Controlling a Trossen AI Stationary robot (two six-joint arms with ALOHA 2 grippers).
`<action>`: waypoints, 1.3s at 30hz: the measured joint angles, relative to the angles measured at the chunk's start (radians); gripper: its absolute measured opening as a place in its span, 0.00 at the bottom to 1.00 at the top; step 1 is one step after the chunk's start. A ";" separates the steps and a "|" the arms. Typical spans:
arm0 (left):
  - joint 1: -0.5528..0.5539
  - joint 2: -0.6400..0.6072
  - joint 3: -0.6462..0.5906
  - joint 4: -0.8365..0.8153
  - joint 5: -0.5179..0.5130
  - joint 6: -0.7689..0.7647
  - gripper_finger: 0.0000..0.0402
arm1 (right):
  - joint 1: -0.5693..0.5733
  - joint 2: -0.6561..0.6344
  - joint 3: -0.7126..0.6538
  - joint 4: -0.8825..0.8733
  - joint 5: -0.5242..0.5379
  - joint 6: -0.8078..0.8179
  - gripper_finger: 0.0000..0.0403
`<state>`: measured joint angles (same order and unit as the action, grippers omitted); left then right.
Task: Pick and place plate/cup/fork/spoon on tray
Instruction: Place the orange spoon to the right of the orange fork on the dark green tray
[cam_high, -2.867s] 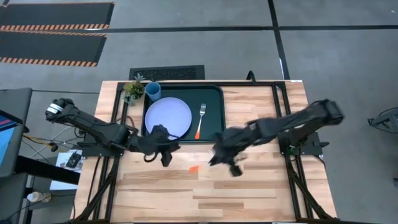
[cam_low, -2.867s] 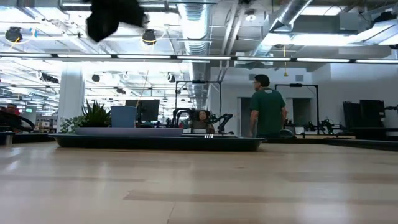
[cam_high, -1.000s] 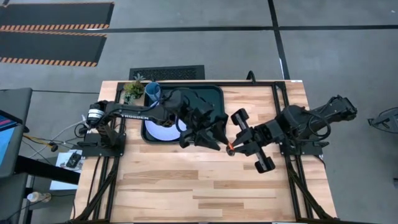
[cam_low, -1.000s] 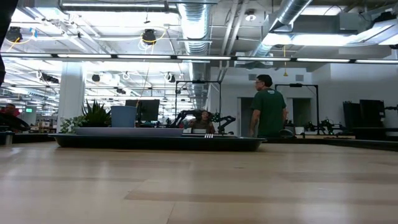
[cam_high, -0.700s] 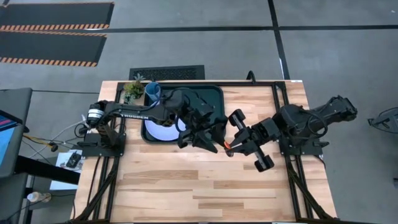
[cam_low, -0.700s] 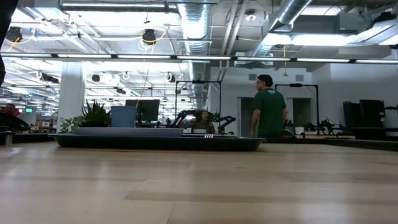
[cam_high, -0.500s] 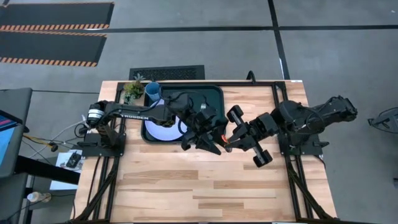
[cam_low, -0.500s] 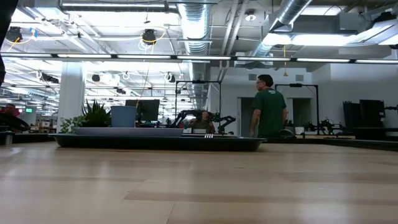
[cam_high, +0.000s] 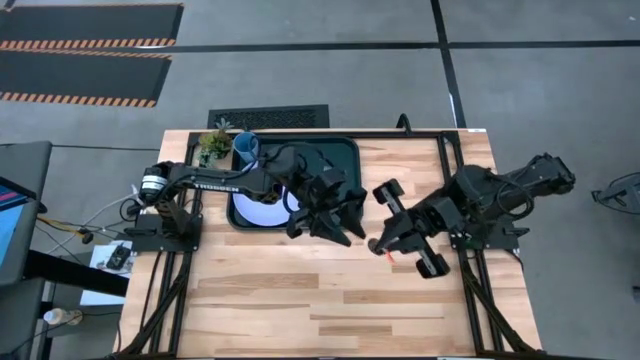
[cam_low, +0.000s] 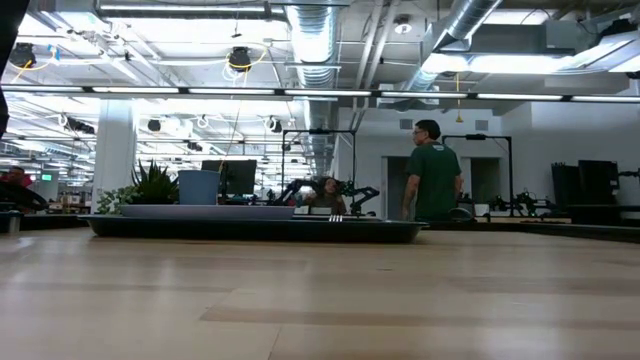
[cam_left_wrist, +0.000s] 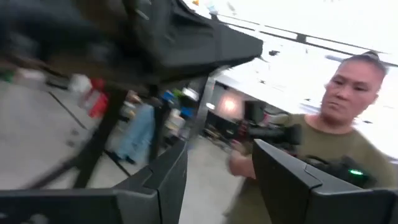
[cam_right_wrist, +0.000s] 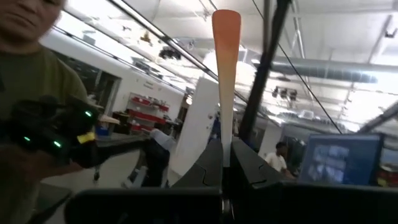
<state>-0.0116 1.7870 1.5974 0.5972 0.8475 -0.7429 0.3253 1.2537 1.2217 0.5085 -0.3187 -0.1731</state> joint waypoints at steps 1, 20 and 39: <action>-0.001 0.000 0.000 0.000 0.023 -0.024 0.42 | -0.009 0.000 0.000 -0.009 0.000 0.007 0.04; -0.032 -0.002 0.000 0.427 -0.272 -0.462 0.42 | 0.030 -0.057 0.000 0.038 -0.148 -0.464 0.05; 0.110 -0.002 -0.001 0.044 0.012 0.018 0.42 | -0.036 -0.056 0.000 0.433 0.060 0.040 0.06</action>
<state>0.0988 1.7850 1.5964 0.6408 0.8592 -0.7253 0.2891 1.1978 1.2217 0.9412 -0.2589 -0.1330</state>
